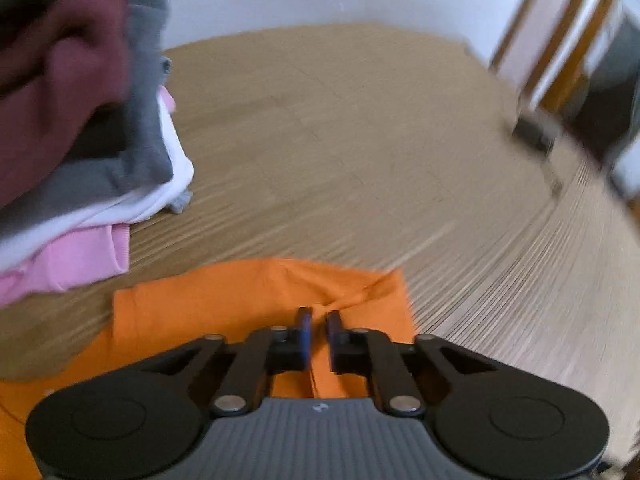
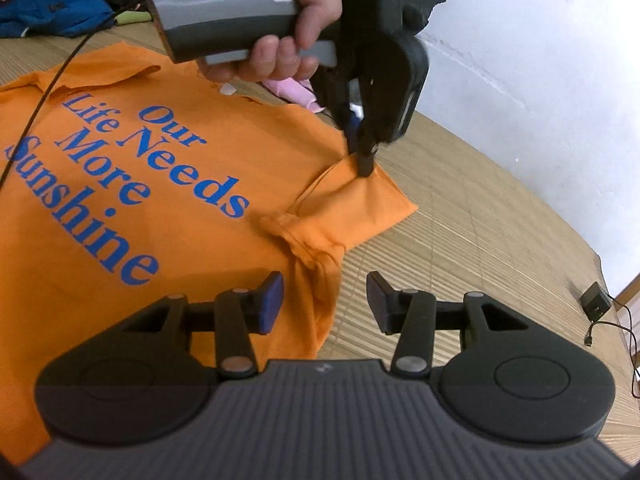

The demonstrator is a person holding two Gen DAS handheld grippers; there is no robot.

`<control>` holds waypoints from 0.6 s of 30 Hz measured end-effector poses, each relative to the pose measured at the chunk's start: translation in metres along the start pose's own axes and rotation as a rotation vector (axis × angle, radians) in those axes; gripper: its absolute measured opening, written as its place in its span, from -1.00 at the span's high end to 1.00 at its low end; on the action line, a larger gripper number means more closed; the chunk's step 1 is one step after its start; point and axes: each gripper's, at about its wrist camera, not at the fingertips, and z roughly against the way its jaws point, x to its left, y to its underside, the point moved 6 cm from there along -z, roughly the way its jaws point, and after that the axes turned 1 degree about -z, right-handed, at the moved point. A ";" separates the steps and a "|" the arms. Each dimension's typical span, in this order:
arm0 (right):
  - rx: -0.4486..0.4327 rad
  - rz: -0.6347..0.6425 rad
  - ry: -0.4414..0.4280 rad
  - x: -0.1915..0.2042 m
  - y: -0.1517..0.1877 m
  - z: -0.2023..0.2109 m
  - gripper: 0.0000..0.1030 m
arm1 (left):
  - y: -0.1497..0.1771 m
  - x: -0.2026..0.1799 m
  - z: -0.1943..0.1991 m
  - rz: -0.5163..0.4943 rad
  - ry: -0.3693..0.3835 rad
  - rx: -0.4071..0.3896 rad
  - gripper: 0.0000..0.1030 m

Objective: Fold clothes
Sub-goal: 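Release the sleeve and lift both grippers away from the shirt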

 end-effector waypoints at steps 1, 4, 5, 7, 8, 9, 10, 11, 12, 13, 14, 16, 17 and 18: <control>-0.005 0.000 0.001 0.000 0.000 0.000 0.06 | 0.000 0.000 0.004 0.009 -0.012 -0.017 0.88; -0.010 -0.008 0.001 -0.002 0.001 0.000 0.06 | 0.002 -0.002 0.012 -0.008 -0.065 -0.054 0.89; -0.009 -0.013 0.000 -0.002 0.001 0.000 0.06 | 0.003 -0.001 0.014 0.005 -0.085 -0.065 0.89; -0.010 -0.016 0.000 -0.002 0.003 0.003 0.06 | 0.006 0.003 0.016 0.042 -0.103 -0.076 0.89; -0.009 -0.019 -0.001 -0.002 0.003 0.004 0.06 | 0.007 0.006 0.017 0.059 -0.114 -0.080 0.89; -0.008 -0.021 -0.001 -0.002 0.003 0.005 0.06 | 0.009 0.010 0.019 0.075 -0.129 -0.080 0.89; -0.007 -0.024 -0.002 -0.002 0.003 0.005 0.06 | 0.011 0.014 0.020 0.099 -0.150 -0.083 0.89; -0.006 -0.026 -0.002 -0.002 0.004 0.006 0.05 | 0.014 0.019 0.021 0.133 -0.173 -0.088 0.89; -0.005 -0.031 -0.003 -0.003 0.004 0.007 0.04 | 0.019 0.023 0.022 0.164 -0.182 -0.092 0.89; 0.001 -0.060 -0.001 -0.007 0.005 0.009 0.04 | 0.023 0.028 0.021 0.189 -0.189 -0.097 0.89; 0.005 -0.105 -0.006 -0.012 0.007 0.010 0.04 | 0.028 0.032 0.023 0.209 -0.200 -0.101 0.89; 0.012 -0.198 -0.012 -0.024 0.013 0.013 0.00 | 0.035 0.039 0.025 0.234 -0.234 -0.102 0.86; 0.015 -0.246 -0.014 -0.030 0.016 0.015 0.00 | 0.037 0.041 0.023 0.231 -0.241 -0.081 0.70; 0.018 -0.291 -0.016 -0.035 0.019 0.017 0.00 | 0.039 0.042 0.022 0.220 -0.242 -0.058 0.65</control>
